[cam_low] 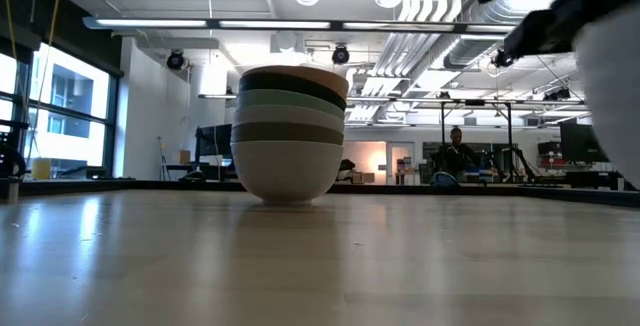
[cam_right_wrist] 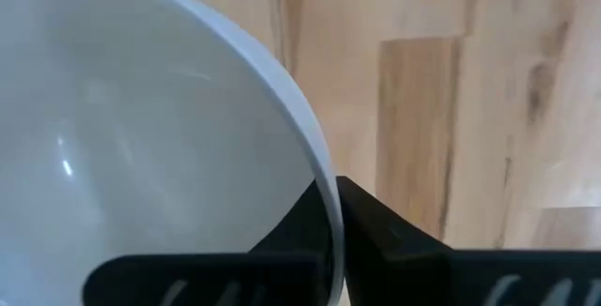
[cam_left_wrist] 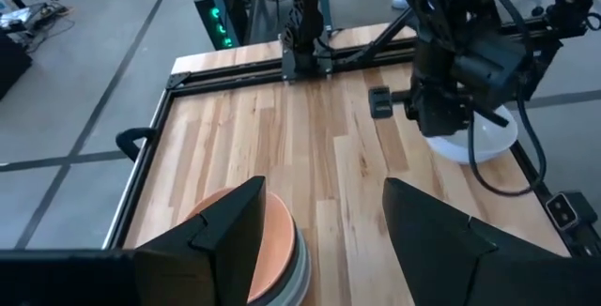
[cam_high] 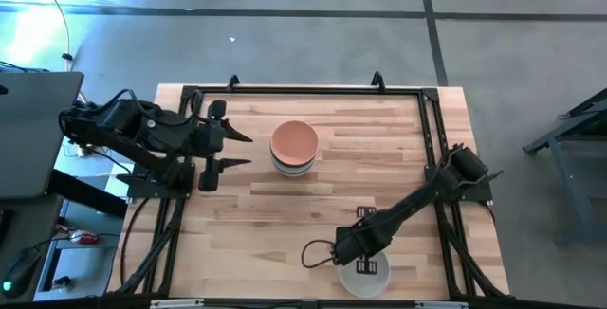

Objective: Nest bowls inside each other
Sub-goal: Stack the white bowl on the light orange bowl

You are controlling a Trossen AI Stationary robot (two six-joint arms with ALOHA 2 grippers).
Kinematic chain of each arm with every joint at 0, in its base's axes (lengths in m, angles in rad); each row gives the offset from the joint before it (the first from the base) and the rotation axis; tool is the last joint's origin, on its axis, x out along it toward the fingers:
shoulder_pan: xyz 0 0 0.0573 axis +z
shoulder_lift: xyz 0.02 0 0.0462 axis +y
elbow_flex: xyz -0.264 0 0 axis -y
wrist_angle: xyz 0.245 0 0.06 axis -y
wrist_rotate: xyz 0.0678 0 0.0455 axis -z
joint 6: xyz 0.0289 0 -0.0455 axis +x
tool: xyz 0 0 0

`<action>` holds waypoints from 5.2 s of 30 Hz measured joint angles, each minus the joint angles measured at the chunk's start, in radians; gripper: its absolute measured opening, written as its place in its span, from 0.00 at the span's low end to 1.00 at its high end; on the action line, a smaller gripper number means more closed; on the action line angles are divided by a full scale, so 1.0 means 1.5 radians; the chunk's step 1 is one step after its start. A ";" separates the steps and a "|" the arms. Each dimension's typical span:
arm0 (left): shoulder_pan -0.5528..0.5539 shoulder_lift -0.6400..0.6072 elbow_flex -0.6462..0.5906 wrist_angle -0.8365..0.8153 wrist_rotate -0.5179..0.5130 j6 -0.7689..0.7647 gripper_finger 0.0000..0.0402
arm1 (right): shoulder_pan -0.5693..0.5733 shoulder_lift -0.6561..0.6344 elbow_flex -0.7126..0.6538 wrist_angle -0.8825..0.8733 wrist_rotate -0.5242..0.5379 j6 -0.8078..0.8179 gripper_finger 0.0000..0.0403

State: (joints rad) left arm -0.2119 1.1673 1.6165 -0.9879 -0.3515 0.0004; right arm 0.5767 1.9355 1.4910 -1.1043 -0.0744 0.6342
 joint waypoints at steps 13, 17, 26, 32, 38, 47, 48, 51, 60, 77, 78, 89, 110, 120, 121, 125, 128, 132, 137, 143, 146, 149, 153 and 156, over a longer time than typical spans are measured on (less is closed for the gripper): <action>0.000 -0.056 0.000 -0.054 -0.038 -0.004 0.51 | -0.066 -0.063 0.000 0.036 -0.098 0.086 0.00; 0.000 -0.076 0.000 -0.075 -0.046 -0.005 0.51 | -0.089 -0.088 0.000 0.049 -0.107 0.121 0.00; 0.000 -0.125 0.000 -0.092 -0.072 -0.005 0.51 | -0.138 -0.149 0.000 0.134 -0.036 0.148 0.00; 0.000 -0.147 0.000 -0.089 -0.084 -0.005 0.51 | -0.170 -0.167 0.000 0.160 -0.012 0.171 0.00; 0.000 -0.151 0.000 -0.086 -0.089 0.002 0.51 | -0.210 -0.184 0.000 0.174 0.011 0.219 0.00; 0.000 -0.151 0.000 -0.076 -0.091 0.008 0.51 | -0.268 -0.200 0.000 0.226 0.019 0.274 0.00; 0.000 -0.151 0.000 -0.077 -0.092 0.008 0.51 | -0.274 -0.202 0.000 0.227 0.015 0.280 0.00; 0.000 -0.151 0.000 -0.076 -0.093 0.008 0.51 | -0.296 -0.216 0.000 0.226 0.009 0.301 0.00; 0.000 -0.151 0.000 -0.076 -0.100 0.013 0.51 | -0.376 -0.282 0.000 0.231 0.006 0.306 0.00; 0.000 -0.151 0.000 -0.076 -0.105 0.009 0.51 | -0.561 -0.336 0.000 0.200 -0.084 0.279 0.00; 0.000 -0.151 0.000 -0.076 -0.105 0.008 0.51 | -0.568 -0.336 0.000 0.197 -0.087 0.275 0.00; 0.000 -0.151 0.000 -0.076 -0.119 0.007 0.51 | -0.600 -0.305 0.072 0.142 -0.102 0.190 0.00; 0.000 -0.150 0.000 -0.071 -0.123 -0.030 0.51 | -0.625 0.001 0.529 -0.226 -0.170 0.136 0.00; 0.000 -0.150 0.000 -0.071 -0.123 -0.033 0.51 | -0.625 -0.001 0.497 -0.249 -0.130 0.155 0.00; 0.000 -0.150 0.000 -0.071 -0.123 -0.033 0.51 | -0.625 -0.001 0.497 -0.249 -0.120 0.160 0.00; 0.000 -0.150 0.000 -0.071 -0.123 -0.033 0.51 | -0.625 0.007 0.497 -0.244 -0.100 0.171 0.00; 0.000 -0.150 0.000 -0.071 -0.123 -0.033 0.51 | -0.624 0.021 0.497 -0.222 -0.100 0.173 0.00; 0.000 -0.150 0.000 -0.071 -0.123 -0.033 0.51 | -0.620 0.041 0.497 -0.210 -0.111 0.172 0.00; 0.000 -0.150 0.000 -0.071 -0.123 -0.035 0.51 | -0.620 0.054 0.497 -0.217 -0.113 0.173 0.00; 0.000 -0.150 0.000 -0.071 -0.122 -0.033 0.51 | -0.618 0.071 0.496 -0.218 -0.111 0.178 0.00; 0.000 -0.150 0.000 -0.071 -0.122 -0.033 0.51 | -0.614 0.083 0.496 -0.214 -0.111 0.178 0.00; 0.000 -0.150 0.000 -0.072 -0.122 -0.033 0.51 | -0.608 0.096 0.496 -0.213 -0.113 0.178 0.00; 0.000 -0.150 0.000 -0.072 -0.122 -0.028 0.51 | -0.603 0.105 0.496 -0.211 -0.115 0.174 0.00; 0.000 -0.150 0.000 -0.072 -0.122 -0.028 0.51 | -0.602 0.107 0.496 -0.208 -0.115 0.173 0.00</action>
State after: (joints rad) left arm -0.2121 0.9421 1.6157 -1.0954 -0.5350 -0.0414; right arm -0.3260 2.0964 2.2356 -1.4166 -0.2462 0.8932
